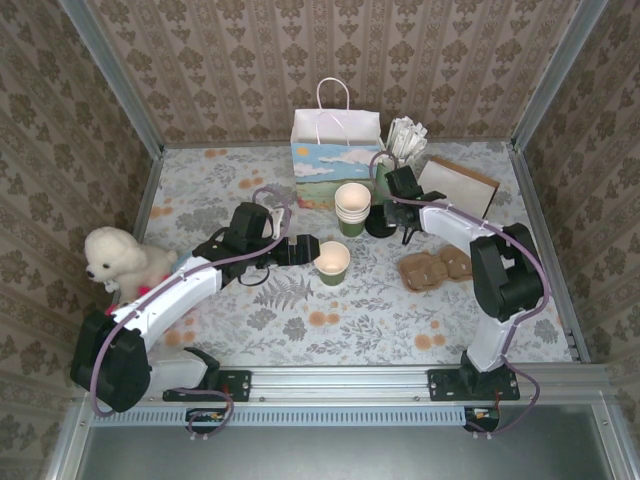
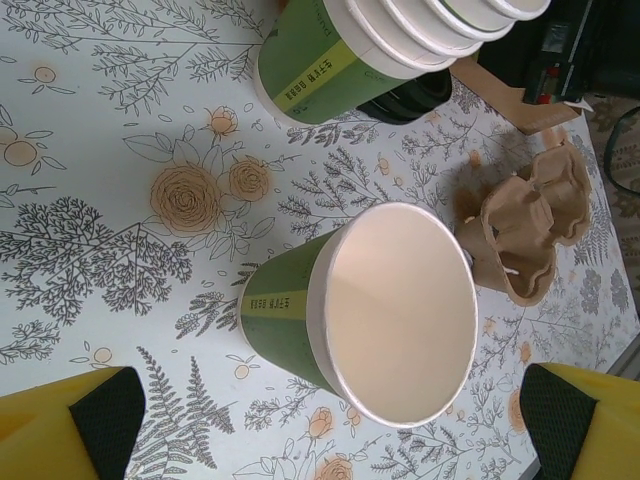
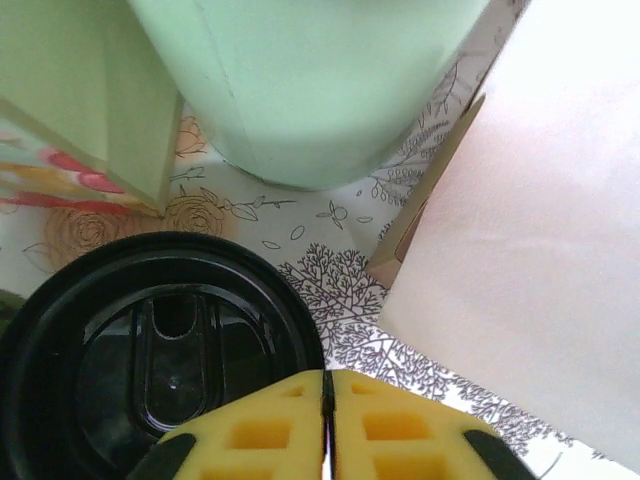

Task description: Pack the takeout coffee

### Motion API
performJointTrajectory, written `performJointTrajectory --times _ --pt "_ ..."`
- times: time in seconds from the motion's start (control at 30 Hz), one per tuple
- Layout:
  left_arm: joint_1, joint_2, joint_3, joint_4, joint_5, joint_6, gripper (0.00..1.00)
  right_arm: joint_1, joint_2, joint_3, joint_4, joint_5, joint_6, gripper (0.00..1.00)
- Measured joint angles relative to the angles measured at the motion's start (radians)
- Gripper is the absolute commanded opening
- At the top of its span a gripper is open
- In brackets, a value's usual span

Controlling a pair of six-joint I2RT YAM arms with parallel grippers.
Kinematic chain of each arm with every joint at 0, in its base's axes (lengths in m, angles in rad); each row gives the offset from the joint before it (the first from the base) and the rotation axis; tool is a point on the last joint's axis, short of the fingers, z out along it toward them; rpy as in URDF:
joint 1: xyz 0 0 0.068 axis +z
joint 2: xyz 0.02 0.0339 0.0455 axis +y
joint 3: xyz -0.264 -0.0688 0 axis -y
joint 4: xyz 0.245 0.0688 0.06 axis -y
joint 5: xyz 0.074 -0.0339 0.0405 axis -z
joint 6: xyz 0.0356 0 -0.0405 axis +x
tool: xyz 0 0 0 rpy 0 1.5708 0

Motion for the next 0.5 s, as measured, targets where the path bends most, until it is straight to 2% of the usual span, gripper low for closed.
performJointTrajectory --times 0.1,0.4,0.5 --pt "0.000 0.000 0.000 -0.003 0.000 0.002 1.00 0.000 -0.010 0.000 0.018 -0.013 -0.010 0.28" --pt "0.000 0.000 0.000 -0.006 -0.008 0.002 1.00 0.000 -0.004 0.001 0.019 -0.134 -0.006 0.36" --pt "0.000 -0.002 0.000 -0.006 -0.008 0.002 1.00 0.000 -0.020 -0.034 0.047 -0.193 -0.049 0.36"
